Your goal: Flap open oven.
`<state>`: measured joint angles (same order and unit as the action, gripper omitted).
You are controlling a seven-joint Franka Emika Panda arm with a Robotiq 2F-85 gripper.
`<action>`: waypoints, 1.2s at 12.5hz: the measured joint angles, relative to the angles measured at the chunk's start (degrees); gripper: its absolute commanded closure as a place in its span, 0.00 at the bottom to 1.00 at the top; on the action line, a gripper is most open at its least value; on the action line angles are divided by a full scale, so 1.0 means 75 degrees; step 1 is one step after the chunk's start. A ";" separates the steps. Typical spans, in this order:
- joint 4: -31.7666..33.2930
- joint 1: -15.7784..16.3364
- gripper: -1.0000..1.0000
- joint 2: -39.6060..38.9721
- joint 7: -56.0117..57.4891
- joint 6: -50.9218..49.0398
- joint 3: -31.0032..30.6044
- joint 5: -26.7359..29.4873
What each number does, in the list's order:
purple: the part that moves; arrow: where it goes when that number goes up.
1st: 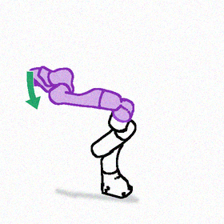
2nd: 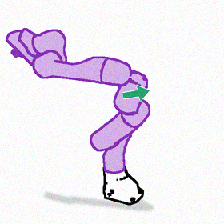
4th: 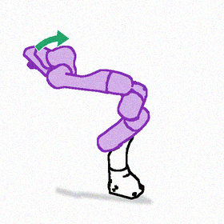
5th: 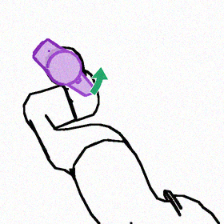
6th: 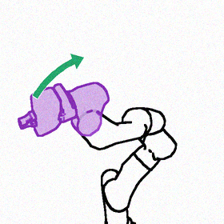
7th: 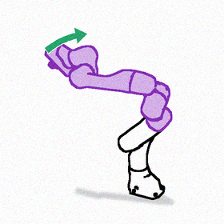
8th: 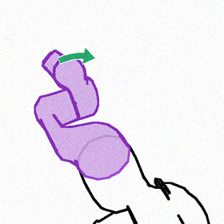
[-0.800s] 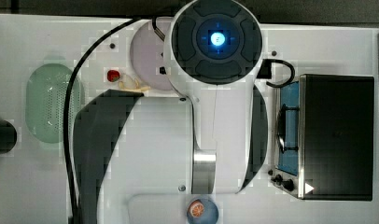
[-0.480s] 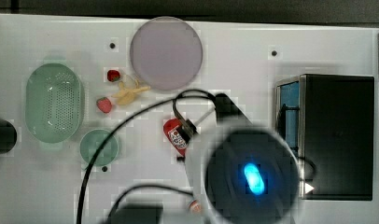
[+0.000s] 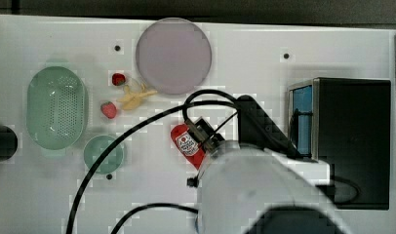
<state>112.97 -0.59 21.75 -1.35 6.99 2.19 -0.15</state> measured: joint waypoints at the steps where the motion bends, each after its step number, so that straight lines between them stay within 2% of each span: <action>1: 0.0104 -0.0001 0.54 -0.0101 -0.0006 -0.0005 0.0027 0.0000; 3: 0.0276 -0.0003 0.78 -0.0310 -0.0013 -0.0092 0.0084 0.0000; 4: 0.0380 -0.0039 0.82 -0.0367 -0.0015 -0.0090 0.0083 -0.0041; 6: 0.0455 -0.0001 0.83 -0.0518 0.0095 -0.0038 0.0176 -0.0053; 8: 0.0560 0.0028 0.83 -0.0489 0.0918 0.0180 0.0340 -0.0040; 12: 0.0589 -0.0022 0.83 -0.0451 0.3641 0.0614 0.0915 -0.0054; 15: 0.0589 -0.0049 0.83 -0.0841 0.5604 0.0968 0.1550 -0.0247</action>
<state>117.39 -0.96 15.44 40.68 14.25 13.82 -2.00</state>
